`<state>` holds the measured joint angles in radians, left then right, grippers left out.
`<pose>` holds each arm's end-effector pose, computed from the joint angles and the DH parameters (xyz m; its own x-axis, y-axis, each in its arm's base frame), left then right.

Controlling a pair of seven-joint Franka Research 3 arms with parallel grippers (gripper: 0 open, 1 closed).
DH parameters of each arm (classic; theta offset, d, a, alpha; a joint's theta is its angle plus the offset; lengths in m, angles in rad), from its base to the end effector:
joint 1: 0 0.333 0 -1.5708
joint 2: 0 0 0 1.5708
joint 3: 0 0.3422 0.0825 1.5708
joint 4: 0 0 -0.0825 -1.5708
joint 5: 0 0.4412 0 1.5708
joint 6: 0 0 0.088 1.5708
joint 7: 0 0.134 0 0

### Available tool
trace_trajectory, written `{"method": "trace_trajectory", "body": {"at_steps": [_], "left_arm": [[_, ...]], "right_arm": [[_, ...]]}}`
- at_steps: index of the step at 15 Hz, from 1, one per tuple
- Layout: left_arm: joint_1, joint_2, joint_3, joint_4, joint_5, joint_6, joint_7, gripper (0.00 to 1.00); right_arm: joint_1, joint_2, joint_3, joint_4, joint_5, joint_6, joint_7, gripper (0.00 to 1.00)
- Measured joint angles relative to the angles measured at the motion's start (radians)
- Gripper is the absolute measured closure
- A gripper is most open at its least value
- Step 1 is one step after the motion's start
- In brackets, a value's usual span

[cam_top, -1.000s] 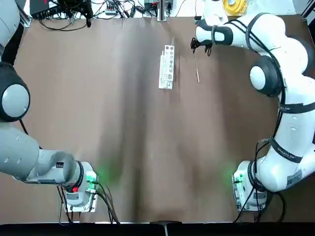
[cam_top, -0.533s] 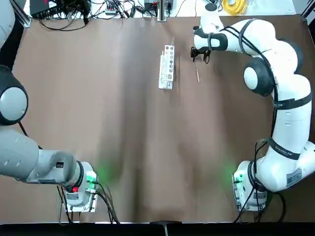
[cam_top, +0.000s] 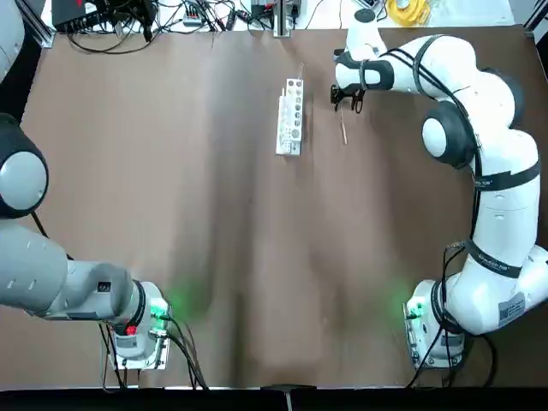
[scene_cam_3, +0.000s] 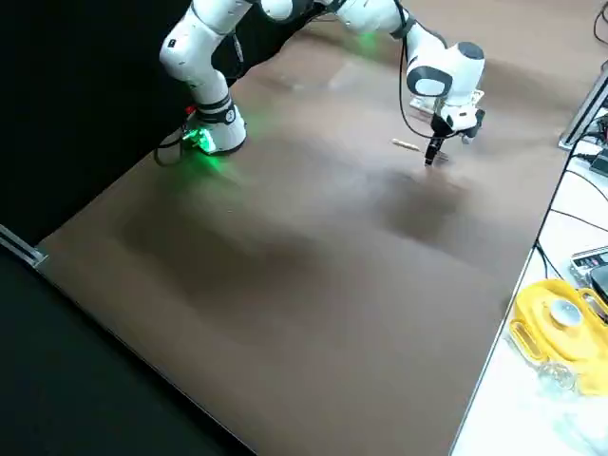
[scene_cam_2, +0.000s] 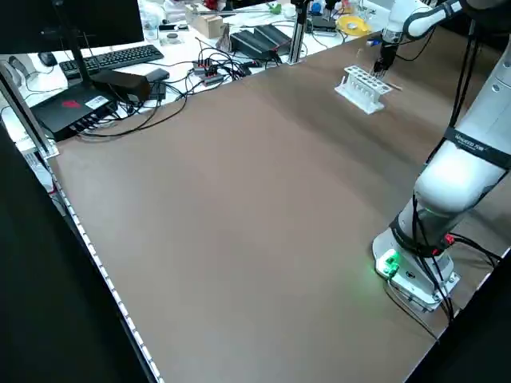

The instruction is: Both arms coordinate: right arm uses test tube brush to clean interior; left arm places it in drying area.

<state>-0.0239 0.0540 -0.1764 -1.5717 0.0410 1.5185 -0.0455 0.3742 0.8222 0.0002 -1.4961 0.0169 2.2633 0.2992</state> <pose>0.6081 -0.1151 0.5863 0.9829 -0.1517 -0.1046 -0.1562 -0.9871 -0.0363 0.7136 0.2812 0.1274 0.9964 0.0637 -0.0563 0.0641 -0.9979 0.0042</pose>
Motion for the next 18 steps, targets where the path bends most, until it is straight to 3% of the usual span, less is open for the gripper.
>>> {"method": "trace_trajectory", "body": {"at_steps": [5,6,8,11,14,15,16,18], "left_arm": [[0.0,0.0,0.0,-0.001,0.0,-0.003,0.0,0.0],[0.001,0.0,0.0,-0.001,0.0,-0.005,0.0,0.0],[0.004,0.0,0.001,-0.001,0.0,-0.006,0.0,0.0],[0.006,0.0,0.002,-0.001,0.0,-0.006,0.0,0.0],[0.007,0.0,0.002,-0.001,0.0,-0.006,0.0,0.0],[0.007,0.0,0.002,-0.001,0.0,-0.006,0.0,0.0],[0.007,0.0,0.002,-0.001,0.0,-0.006,0.0,0.0],[0.007,0.0,0.002,-0.001,0.0,-0.006,0.0,0.0]], "right_arm": [[0.008,0.002,0.0,0.0,0.002,-0.002,0.003,0.31],[0.008,0.001,0.0,0.002,0.002,-0.002,0.004,0.39],[0.008,0.001,-0.001,0.004,0.002,-0.004,0.004,0.43],[0.008,0.001,-0.001,0.009,0.003,-0.009,0.007,0.66],[0.008,0.0,-0.001,0.009,0.006,-0.009,0.009,0.68],[0.008,0.0,-0.003,0.01,0.014,-0.01,0.01,0.84],[0.008,0.0,-0.003,0.01,0.017,-0.01,0.01,0.84],[0.008,0.0,-0.004,0.01,0.021,-0.011,0.01,0.96]]}}
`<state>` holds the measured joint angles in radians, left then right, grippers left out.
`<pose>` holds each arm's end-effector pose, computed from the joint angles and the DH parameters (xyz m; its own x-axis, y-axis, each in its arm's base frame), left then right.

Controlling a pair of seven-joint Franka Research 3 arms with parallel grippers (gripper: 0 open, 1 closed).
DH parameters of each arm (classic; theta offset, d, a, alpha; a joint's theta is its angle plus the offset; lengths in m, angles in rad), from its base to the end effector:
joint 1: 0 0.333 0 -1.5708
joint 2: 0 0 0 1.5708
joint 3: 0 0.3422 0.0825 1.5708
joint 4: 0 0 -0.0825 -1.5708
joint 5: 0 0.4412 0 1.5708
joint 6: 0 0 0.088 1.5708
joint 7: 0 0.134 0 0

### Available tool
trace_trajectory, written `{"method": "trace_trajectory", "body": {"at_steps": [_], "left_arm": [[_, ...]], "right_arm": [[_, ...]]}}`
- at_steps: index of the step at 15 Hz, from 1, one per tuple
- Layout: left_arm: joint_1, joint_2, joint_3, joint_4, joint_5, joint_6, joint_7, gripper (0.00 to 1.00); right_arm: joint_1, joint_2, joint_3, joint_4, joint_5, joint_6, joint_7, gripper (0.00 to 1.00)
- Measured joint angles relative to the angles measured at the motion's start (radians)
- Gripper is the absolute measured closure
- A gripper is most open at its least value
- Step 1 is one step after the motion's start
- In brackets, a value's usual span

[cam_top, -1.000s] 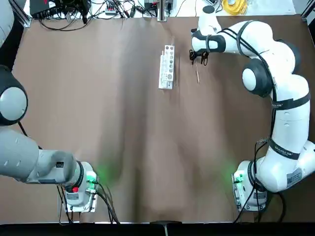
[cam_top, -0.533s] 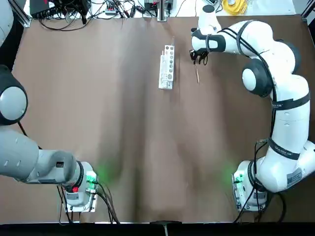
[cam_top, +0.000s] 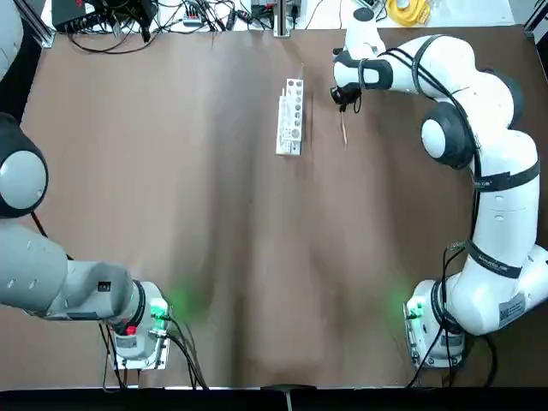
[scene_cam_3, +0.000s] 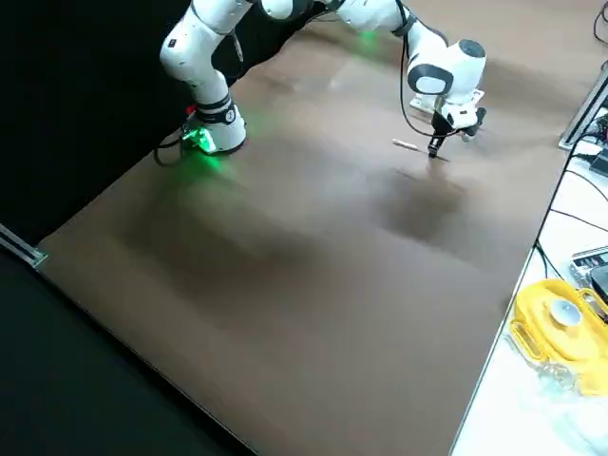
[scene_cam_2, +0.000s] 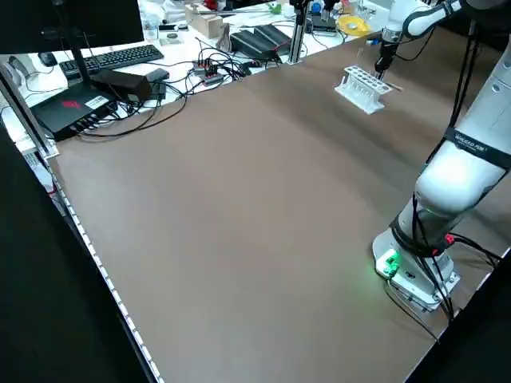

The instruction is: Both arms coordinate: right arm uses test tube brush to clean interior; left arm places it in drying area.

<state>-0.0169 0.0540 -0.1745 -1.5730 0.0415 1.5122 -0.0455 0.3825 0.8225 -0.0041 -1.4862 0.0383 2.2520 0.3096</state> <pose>0.6082 -0.1094 0.5852 0.9834 -0.1426 -0.1121 -0.1476 -0.9884 -0.0372 0.7139 0.2862 0.1309 0.9971 0.0452 -0.0619 0.0448 -0.9990 -0.0068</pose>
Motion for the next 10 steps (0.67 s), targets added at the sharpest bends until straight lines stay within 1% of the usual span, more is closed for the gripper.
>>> {"method": "trace_trajectory", "body": {"at_steps": [1,10], "left_arm": [[0.0,0.0,0.0,0.0,0.0,0.0,0.0,0.0],[0.0,0.0,0.0,0.0,0.0,0.0,0.0,0.0]], "right_arm": [[0.0,0.0,0.0,0.0,0.001,0.0,0.0,0.98],[0.007,0.0,0.004,0.003,0.001,0.0,-0.023,0.98]]}}
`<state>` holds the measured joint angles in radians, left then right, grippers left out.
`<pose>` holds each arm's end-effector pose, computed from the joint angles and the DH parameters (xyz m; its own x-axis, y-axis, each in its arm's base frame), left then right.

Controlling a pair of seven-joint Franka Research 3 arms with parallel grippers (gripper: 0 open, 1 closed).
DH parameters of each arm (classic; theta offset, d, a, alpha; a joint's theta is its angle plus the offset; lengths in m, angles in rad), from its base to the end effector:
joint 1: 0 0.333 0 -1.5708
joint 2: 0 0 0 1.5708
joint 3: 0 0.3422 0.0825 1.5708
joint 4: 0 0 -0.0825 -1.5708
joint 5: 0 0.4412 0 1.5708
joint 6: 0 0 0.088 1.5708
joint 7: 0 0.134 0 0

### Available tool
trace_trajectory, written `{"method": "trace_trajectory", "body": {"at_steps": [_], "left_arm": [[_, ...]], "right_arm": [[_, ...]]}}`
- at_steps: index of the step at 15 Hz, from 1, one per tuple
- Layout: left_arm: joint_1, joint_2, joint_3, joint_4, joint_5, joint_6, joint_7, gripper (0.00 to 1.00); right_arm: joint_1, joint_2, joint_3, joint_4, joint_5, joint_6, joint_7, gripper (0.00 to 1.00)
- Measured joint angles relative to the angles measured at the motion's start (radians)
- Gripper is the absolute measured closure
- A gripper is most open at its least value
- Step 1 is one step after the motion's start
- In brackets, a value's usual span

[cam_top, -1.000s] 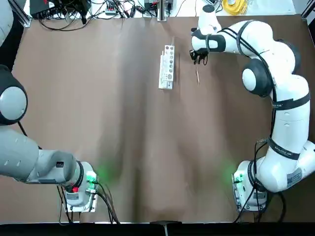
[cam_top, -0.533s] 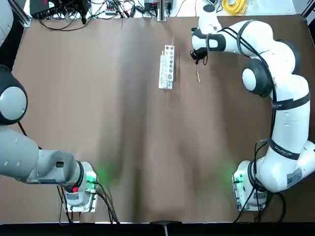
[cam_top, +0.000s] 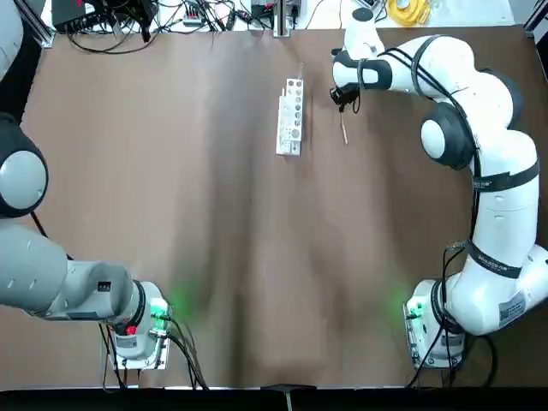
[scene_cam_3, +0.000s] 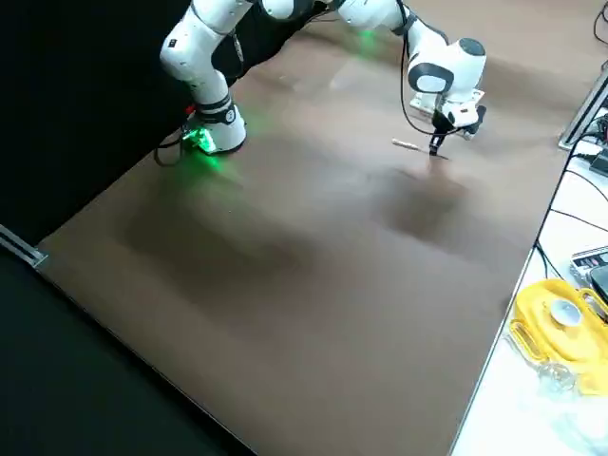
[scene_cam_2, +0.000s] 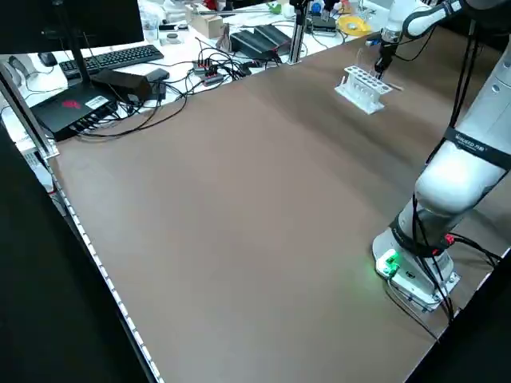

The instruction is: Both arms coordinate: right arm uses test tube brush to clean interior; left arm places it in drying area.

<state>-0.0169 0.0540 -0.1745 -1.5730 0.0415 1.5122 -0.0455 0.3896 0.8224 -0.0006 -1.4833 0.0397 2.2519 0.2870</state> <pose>0.6082 -0.1094 0.5852 0.9834 -0.1426 -0.1121 -0.1476 -0.9884 -0.0372 0.7119 0.2940 0.1323 0.9953 0.0765 -0.0601 0.0759 -0.9970 -0.0125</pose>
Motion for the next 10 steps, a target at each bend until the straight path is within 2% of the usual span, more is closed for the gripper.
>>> {"method": "trace_trajectory", "body": {"at_steps": [5,8,10], "left_arm": [[0.0,0.0,0.0,0.0,0.0,0.0,0.0,0.0],[0.0,0.0,0.0,0.0,0.0,0.0,0.0,0.0],[0.0,0.0,0.0,0.0,0.0,0.0,0.0,0.0]], "right_arm": [[0.005,-0.008,0.011,0.016,0.001,-0.014,-0.067,0.98],[0.003,-0.025,0.009,0.026,0.0,-0.074,-0.173,0.98],[0.001,-0.049,0.006,0.032,0.0,-0.164,-0.285,0.98]]}}
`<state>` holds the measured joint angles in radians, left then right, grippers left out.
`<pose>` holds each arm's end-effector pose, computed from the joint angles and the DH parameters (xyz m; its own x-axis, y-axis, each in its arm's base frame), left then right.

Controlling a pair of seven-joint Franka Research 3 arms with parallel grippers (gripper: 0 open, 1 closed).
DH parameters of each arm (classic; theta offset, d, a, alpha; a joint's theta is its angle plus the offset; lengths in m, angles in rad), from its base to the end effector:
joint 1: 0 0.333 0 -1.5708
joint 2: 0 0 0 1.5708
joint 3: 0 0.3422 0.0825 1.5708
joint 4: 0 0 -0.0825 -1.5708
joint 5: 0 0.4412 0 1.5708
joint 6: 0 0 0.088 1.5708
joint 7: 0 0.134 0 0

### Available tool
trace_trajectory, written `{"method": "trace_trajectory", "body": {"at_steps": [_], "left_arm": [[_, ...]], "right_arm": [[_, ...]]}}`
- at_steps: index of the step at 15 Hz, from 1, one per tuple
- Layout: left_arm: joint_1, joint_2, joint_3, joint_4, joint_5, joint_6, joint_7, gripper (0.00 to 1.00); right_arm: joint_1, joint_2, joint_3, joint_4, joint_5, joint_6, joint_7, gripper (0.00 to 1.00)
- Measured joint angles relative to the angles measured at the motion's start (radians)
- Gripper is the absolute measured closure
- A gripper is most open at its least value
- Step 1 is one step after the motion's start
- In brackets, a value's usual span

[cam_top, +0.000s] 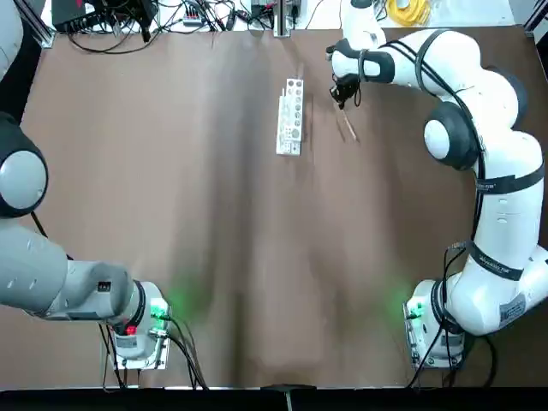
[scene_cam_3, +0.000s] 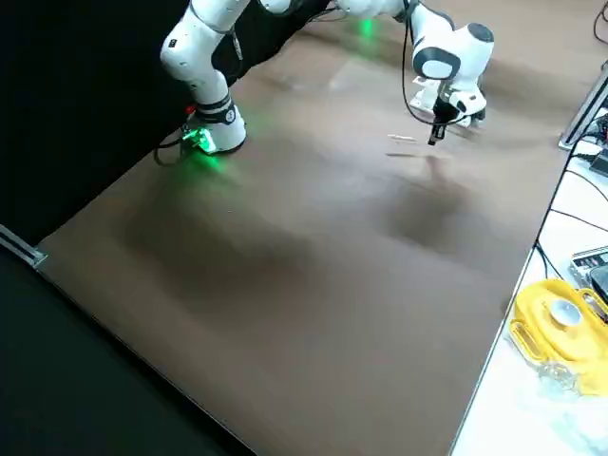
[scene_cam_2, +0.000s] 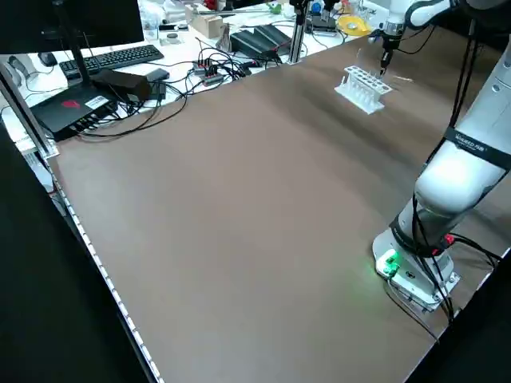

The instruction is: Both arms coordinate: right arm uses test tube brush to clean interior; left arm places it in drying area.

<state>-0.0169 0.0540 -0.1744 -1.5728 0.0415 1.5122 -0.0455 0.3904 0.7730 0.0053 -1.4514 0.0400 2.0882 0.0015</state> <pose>0.6082 -0.1093 0.5853 0.9834 -0.1425 -0.1119 -0.1475 -0.9884 -0.0372 0.7073 0.2980 0.1729 0.9225 0.3612 -0.1362 0.3599 -0.9323 -0.0352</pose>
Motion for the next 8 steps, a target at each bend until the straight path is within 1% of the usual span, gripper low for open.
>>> {"method": "trace_trajectory", "body": {"at_steps": [4,6,8], "left_arm": [[0.0,0.0,0.0,0.0,0.0,0.0,0.0,0.0],[0.0,0.0,0.001,0.0,0.0,0.0,0.0,0.0],[0.0,0.0,0.001,0.0,0.0,0.0,0.0,0.0]], "right_arm": [[-0.01,-0.014,-0.001,0.062,0.001,-0.11,-0.126,0.98],[-0.016,-0.015,-0.001,0.086,0.002,-0.137,-0.197,0.98],[-0.022,-0.017,-0.001,0.098,0.006,-0.143,-0.322,0.98]]}}
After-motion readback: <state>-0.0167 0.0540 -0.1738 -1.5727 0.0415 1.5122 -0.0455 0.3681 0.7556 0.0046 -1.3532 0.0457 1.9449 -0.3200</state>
